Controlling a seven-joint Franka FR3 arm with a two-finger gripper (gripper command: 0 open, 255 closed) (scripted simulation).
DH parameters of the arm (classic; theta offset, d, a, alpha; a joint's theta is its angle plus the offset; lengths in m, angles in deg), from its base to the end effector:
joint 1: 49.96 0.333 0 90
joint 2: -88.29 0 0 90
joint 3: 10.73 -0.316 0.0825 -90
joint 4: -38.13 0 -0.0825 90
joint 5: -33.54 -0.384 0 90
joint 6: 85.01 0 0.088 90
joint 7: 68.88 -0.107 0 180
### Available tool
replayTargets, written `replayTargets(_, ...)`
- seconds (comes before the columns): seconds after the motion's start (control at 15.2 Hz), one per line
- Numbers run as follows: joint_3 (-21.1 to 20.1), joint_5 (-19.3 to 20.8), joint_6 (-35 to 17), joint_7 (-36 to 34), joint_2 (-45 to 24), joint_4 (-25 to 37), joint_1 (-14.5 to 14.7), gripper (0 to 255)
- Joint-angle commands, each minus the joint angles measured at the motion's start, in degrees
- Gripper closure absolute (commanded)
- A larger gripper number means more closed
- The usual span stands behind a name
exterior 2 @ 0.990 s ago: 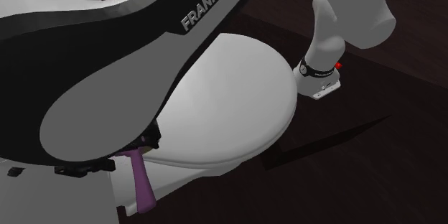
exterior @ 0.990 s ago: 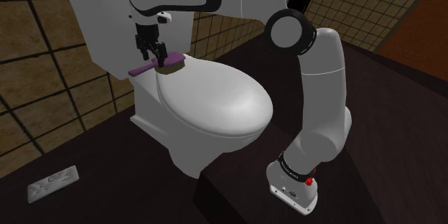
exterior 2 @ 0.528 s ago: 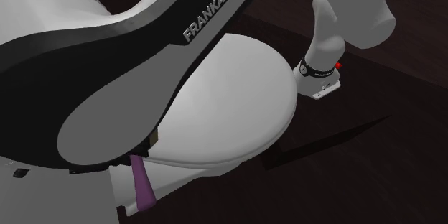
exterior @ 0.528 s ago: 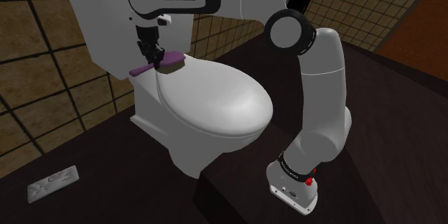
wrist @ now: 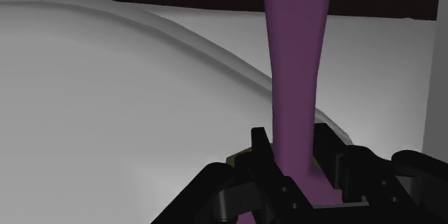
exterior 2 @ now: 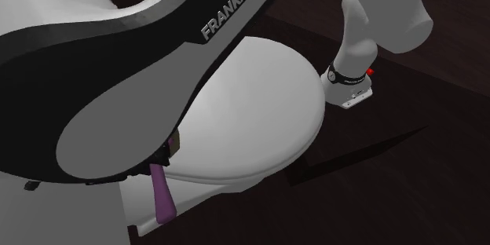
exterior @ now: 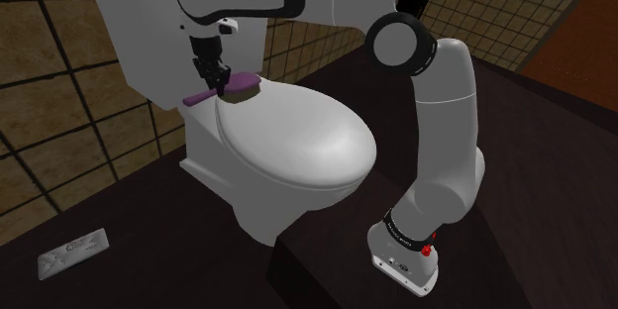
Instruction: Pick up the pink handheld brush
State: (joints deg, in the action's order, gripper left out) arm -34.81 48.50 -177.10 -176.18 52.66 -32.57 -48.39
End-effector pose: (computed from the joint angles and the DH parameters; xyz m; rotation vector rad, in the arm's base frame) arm 0.6681 0.2132 0.4119 2.2232 -1.9425 -0.1004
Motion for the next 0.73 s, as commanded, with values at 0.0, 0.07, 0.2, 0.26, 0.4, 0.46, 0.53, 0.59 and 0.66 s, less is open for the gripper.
replayTargets(0.0,-0.06,-0.26,-2.49,0.04,-1.90,0.21,0.01,255)
replayTargets(0.07,-0.08,-0.32,-1.79,0.11,-1.80,0.84,0.10,255)
replayTargets(0.2,-0.12,-0.41,-0.35,0.25,-1.65,2.18,0.28,255)
replayTargets(0.26,-0.20,-0.41,0.39,0.30,-1.62,2.89,0.34,255)
replayTargets(0.4,-0.48,-0.32,1.92,0.36,-1.61,4.41,0.42,255)
replayTargets(0.46,-0.53,-0.31,2.70,0.42,-1.63,5.21,0.52,255)
replayTargets(0.53,-0.44,-0.37,3.48,0.51,-1.64,6.04,0.71,255)
replayTargets(0.59,-0.35,-0.43,4.27,0.61,-1.67,6.92,0.92,255)
replayTargets(0.66,-0.32,-0.44,5.09,0.68,-1.73,7.83,1.10,255)
